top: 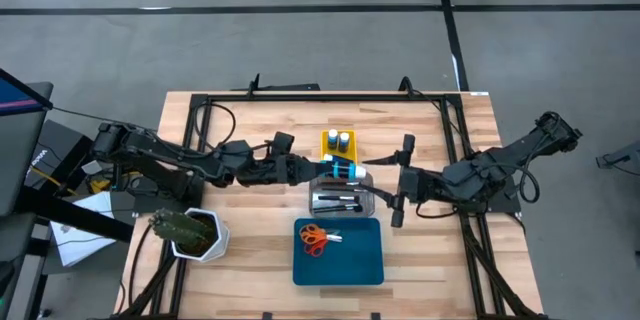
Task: Pick & Place Paint Supplies
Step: Put the blue paint bottle into the yellow bin
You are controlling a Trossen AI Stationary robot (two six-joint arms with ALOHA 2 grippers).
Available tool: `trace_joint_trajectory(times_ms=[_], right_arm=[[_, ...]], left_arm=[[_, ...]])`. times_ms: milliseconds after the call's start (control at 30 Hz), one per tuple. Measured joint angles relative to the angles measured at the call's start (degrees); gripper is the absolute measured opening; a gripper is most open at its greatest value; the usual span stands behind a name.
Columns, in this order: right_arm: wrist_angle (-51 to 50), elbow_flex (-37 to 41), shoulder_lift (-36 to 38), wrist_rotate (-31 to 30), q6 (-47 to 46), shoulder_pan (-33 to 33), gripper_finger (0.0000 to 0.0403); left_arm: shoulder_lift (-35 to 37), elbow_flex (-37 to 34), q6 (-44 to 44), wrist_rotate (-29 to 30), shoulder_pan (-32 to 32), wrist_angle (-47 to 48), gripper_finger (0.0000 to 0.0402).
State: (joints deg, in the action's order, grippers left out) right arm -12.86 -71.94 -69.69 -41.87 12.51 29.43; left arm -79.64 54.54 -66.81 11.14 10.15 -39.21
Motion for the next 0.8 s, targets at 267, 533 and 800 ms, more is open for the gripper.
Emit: trace_joint_trajectory(times_ms=[267, 533, 800], right_arm=[[0.0, 0.0, 0.0, 0.0, 0.0, 0.0, 0.0217], [0.0, 0.0, 0.0, 0.0, -0.4, -0.6, 0.0217], [2.3, -0.1, -0.6, 1.9, -0.5, -2.5, 0.0217]], left_arm=[[0.0, 0.0, 0.1, 0.5, 0.0, -1.5, 0.0129], [0.0, 0.0, 0.4, 0.6, 1.1, -2.4, 0.0126], [0.0, 0.0, 0.5, 0.9, 1.2, -2.4, 0.0126]])
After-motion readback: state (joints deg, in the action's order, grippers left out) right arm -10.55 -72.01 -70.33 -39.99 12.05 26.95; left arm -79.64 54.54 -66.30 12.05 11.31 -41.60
